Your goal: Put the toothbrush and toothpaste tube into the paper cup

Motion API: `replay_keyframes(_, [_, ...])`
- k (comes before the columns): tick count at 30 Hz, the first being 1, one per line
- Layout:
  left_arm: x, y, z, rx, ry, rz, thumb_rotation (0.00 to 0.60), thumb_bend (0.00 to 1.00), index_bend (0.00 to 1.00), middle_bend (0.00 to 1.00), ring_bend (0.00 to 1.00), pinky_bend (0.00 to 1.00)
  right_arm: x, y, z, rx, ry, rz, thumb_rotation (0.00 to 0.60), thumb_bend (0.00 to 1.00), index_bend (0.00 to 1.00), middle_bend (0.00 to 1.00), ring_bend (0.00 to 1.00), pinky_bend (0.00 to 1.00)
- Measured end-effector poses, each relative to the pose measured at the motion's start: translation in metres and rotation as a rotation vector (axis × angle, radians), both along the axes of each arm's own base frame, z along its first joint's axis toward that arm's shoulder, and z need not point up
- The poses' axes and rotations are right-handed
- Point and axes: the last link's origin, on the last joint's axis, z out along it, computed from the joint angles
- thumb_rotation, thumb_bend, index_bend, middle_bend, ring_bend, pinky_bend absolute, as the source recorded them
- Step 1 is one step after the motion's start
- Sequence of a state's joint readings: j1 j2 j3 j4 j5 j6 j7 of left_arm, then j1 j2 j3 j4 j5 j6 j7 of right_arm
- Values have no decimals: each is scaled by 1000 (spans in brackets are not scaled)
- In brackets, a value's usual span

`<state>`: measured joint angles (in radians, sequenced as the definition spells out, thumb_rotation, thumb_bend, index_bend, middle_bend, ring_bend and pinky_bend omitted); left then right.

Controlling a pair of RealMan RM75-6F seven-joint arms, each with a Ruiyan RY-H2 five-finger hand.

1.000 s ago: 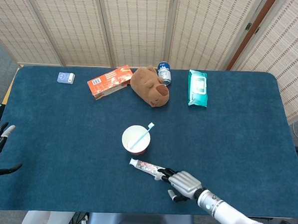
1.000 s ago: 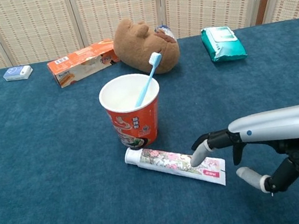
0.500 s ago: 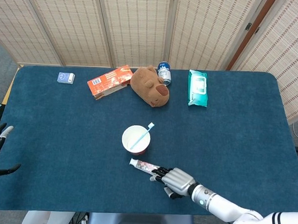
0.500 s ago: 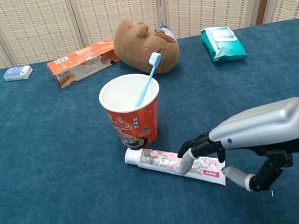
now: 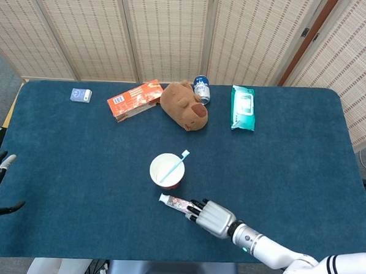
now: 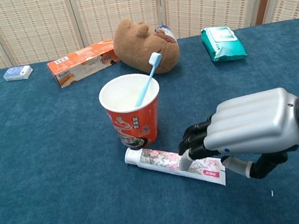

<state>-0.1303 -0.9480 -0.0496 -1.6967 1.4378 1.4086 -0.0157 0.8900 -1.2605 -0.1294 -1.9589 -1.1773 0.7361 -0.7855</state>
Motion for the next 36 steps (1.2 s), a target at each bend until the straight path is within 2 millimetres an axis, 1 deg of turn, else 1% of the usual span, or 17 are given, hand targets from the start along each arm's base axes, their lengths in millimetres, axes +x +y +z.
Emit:
replay_keyframes(7, [0,-1,1,3,0,0,600,0,0,0,0,0,2,3,-9,3,35,45,600,736,171,120,0,253])
replay_keyframes(22, [-2,-2,2,7,-5,6,600,0,0,0,0,0,6,8,-19,29,54,49,600,737,171,121,0,253])
replay_keyframes(36, [-4,-3,3,8,-10,9,600,0,0,0,0,0,3,4,-24,17,71,37,600,737,171,120,0,253])
